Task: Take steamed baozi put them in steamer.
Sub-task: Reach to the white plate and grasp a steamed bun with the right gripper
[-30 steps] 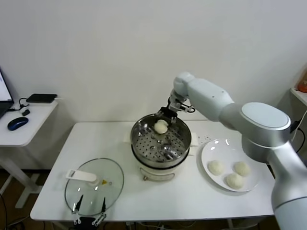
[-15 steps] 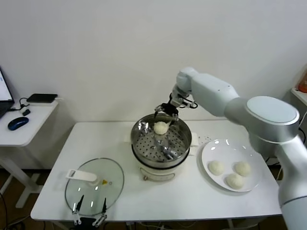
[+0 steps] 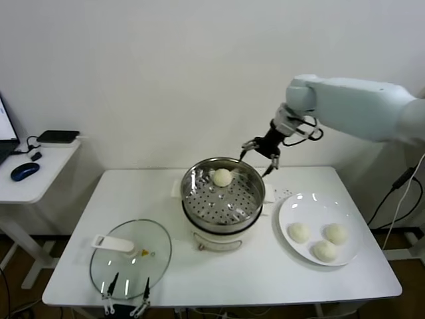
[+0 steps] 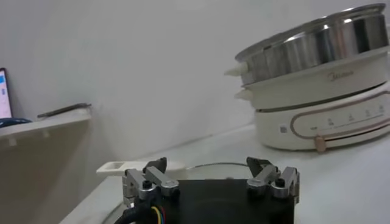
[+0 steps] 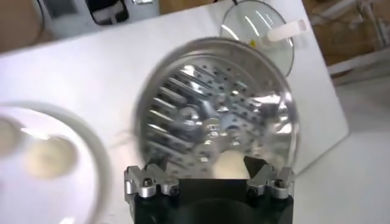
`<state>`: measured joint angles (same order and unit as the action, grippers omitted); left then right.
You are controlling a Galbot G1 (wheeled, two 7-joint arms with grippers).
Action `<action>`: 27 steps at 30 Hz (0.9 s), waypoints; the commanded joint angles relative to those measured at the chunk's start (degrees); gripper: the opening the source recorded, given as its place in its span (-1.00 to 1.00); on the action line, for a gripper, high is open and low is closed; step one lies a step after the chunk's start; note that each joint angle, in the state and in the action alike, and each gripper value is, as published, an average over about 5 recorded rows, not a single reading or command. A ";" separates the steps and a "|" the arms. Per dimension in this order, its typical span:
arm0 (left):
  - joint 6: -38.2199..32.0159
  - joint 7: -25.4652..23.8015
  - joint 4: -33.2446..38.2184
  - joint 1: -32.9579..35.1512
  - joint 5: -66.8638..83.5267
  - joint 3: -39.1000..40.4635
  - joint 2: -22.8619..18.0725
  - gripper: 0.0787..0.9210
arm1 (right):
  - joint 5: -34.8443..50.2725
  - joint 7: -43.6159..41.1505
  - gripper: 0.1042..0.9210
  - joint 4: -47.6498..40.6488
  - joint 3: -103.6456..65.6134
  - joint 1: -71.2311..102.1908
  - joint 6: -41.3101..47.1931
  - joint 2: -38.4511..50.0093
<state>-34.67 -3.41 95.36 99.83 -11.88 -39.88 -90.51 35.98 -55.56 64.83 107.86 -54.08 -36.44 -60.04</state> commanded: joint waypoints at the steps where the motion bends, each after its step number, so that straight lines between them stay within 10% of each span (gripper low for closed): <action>1: -0.19 -0.09 -0.27 0.15 -0.37 0.00 0.02 0.77 | 10.68 1.37 0.76 15.98 10.79 -6.90 48.77 10.34; 27: 0.52 -1.08 -4.14 -2.51 -0.59 -1.21 -0.09 0.77 | -2.94 2.98 0.76 3.41 -6.55 24.89 55.48 12.27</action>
<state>-34.28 -4.39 91.98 97.73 -12.60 -40.92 -90.54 37.06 -52.64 72.99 106.71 -40.12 14.82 -48.08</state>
